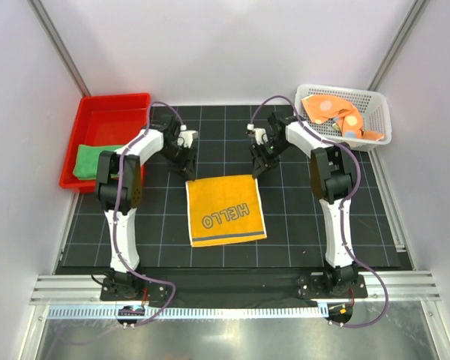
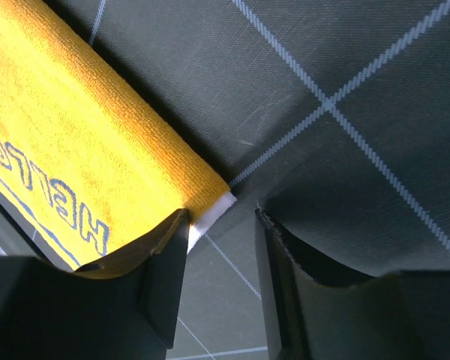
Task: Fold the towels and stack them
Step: Fold the towel
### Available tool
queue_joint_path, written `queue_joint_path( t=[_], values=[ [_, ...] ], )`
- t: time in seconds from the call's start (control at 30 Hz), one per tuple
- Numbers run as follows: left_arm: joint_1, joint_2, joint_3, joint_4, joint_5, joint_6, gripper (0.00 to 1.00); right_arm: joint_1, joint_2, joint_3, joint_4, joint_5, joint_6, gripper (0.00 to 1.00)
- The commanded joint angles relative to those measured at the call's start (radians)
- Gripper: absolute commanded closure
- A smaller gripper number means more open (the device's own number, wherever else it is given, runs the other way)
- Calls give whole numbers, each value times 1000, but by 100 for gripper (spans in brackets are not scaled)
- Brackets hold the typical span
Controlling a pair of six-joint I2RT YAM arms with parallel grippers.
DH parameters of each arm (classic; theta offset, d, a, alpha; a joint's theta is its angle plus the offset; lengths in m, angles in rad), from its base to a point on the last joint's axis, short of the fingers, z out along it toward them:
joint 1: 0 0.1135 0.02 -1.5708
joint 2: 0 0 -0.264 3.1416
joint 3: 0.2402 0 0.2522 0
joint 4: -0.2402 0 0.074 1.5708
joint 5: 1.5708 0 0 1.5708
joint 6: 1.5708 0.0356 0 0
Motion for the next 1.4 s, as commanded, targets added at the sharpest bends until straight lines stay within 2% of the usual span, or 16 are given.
queue_joint_path(
  t=[0.0, 0.27, 0.47, 0.53, 0.7, 0.8, 0.87, 0.9, 0.93, 1.17, 1.37],
  values=[
    [4, 2, 61, -39, 11, 51, 48, -7, 11, 51, -49, -71, -69, 54],
    [15, 36, 75, -51, 43, 71, 54, -7, 46, 71, -36, -111, -90, 56],
    [16, 47, 70, -68, 60, 91, 55, -9, 63, 89, -36, -108, -104, 58],
    [18, 48, 59, -65, 60, 96, 54, -15, 65, 91, -33, -107, -99, 64],
    [16, 41, 59, -54, 86, 91, 52, -24, 48, 68, 16, -102, -73, 87],
    [16, 44, 73, -57, 97, 93, 56, -27, 30, 34, 57, -101, -65, 98],
    [16, 50, 105, -75, 93, 97, 59, -30, 27, 25, 65, -92, -61, 99],
    [16, 45, 116, -103, 89, 102, 58, -29, 27, 25, 65, -87, -58, 99],
    [16, 42, 119, -103, 72, 105, 51, -32, 25, 20, 63, -85, -55, 99],
    [21, -8, 115, -117, 119, 129, 46, -39, -9, -38, 111, -72, -29, 99],
    [21, 22, 72, -131, 133, 149, 48, -41, -10, -32, 109, -64, -19, 99]
  ],
)
